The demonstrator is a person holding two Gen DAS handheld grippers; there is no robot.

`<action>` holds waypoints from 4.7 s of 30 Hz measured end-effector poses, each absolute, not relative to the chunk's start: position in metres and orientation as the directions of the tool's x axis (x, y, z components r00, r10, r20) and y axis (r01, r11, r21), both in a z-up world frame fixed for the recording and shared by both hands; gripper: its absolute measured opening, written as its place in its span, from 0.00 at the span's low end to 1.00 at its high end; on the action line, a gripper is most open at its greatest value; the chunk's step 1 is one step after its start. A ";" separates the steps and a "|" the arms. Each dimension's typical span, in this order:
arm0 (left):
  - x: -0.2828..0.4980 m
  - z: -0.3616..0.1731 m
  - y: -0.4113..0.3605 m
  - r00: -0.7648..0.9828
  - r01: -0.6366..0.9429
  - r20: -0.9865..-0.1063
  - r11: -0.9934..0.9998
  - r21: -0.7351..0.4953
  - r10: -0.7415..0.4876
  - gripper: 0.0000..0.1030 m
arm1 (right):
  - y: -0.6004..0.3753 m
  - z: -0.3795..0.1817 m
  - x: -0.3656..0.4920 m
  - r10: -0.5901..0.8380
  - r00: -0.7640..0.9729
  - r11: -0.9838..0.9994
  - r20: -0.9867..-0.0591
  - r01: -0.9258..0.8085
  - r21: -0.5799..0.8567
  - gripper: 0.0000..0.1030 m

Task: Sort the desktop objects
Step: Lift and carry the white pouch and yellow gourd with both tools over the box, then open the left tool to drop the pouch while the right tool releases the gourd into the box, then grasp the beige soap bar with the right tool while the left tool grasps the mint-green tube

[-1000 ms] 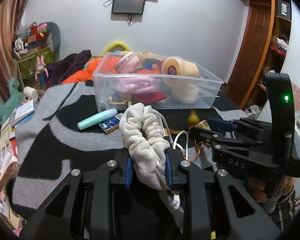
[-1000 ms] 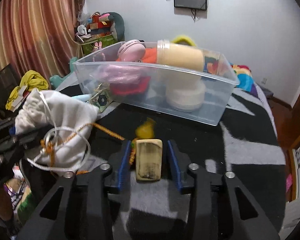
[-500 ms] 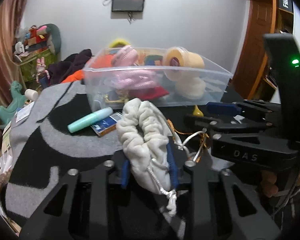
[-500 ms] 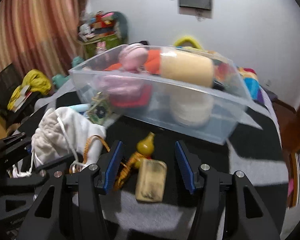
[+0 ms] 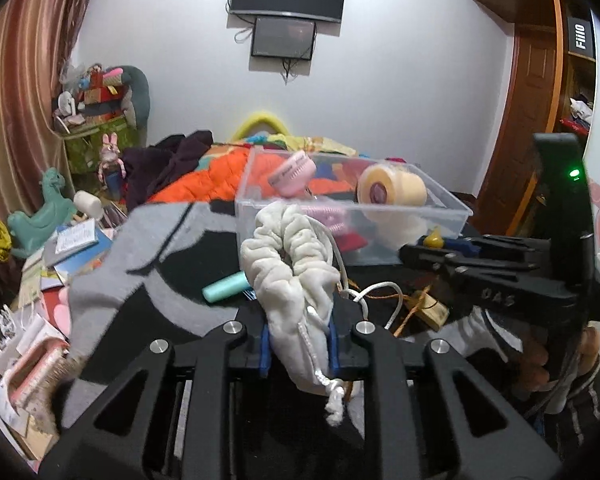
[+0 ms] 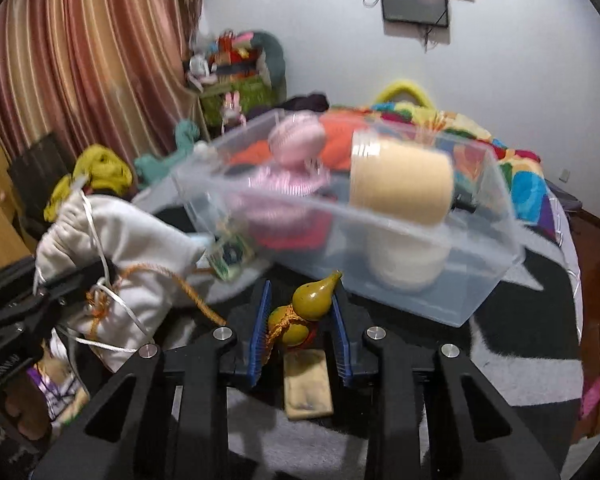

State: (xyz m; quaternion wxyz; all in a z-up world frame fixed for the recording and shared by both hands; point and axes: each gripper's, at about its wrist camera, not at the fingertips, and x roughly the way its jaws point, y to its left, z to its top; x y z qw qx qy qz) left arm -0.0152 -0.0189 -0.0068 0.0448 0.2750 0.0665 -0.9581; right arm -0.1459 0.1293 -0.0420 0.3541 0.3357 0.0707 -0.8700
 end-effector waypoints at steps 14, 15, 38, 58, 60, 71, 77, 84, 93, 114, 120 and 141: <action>-0.041 0.024 -0.043 -0.861 0.142 -0.503 -0.986 -0.090 -0.078 0.20 | 0.168 0.001 -0.155 -0.545 -0.667 -0.822 -0.508 0.545 0.167 0.25; -0.044 0.026 -0.045 -0.861 0.137 -0.504 -0.986 -0.096 -0.071 0.20 | 0.171 0.002 -0.156 -0.537 -0.675 -0.828 -0.506 0.537 0.163 0.25; -0.130 0.052 -0.052 -0.853 0.052 -0.521 -0.992 -0.117 0.017 0.19 | 0.172 -0.011 -0.212 -0.437 -0.727 -0.888 -0.529 0.442 0.126 0.25; -0.172 0.065 -0.068 -0.850 0.074 -0.526 -0.986 -0.150 0.016 0.20 | 0.157 -0.024 -0.217 -0.421 -0.713 -0.885 -0.560 0.458 0.082 0.25; -0.173 0.070 -0.068 -0.853 0.063 -0.521 -0.984 -0.165 0.033 0.20 | 0.156 -0.022 -0.218 -0.421 -0.715 -0.885 -0.558 0.458 0.081 0.25; -0.198 0.025 -0.062 -0.790 0.106 -0.612 -0.991 -0.079 -0.036 0.20 | 0.156 -0.028 -0.223 -0.397 -0.707 -0.892 -0.585 0.447 0.065 0.26; -0.178 0.023 -0.049 -0.808 0.051 -0.588 -0.999 -0.015 -0.032 0.55 | 0.161 -0.025 -0.220 -0.430 -0.693 -0.881 -0.578 0.461 0.103 0.36; -0.151 0.033 -0.045 -0.824 0.030 -0.564 -0.999 0.039 -0.046 0.70 | 0.163 -0.018 -0.202 -0.422 -0.718 -0.886 -0.553 0.455 0.084 0.53; -0.131 0.014 -0.062 -0.759 0.052 -0.651 -0.998 -0.039 -0.014 0.82 | 0.171 -0.019 -0.180 -0.427 -0.712 -0.882 -0.558 0.464 0.084 0.61; -0.135 -0.059 -0.102 -0.578 0.100 -0.815 -0.995 -0.014 -0.047 0.82 | 0.154 -0.062 -0.139 -0.461 -0.631 -0.843 -0.624 0.532 0.085 0.67; -0.137 -0.069 -0.114 -0.558 0.077 -0.828 -0.990 -0.114 0.052 0.83 | 0.148 -0.070 -0.134 -0.468 -0.614 -0.831 -0.635 0.551 0.078 0.67; -0.128 -0.065 -0.089 -0.569 -0.046 -0.814 -0.993 -0.109 0.116 0.73 | 0.142 -0.083 -0.122 -0.506 -0.563 -0.790 -0.653 0.606 0.090 0.21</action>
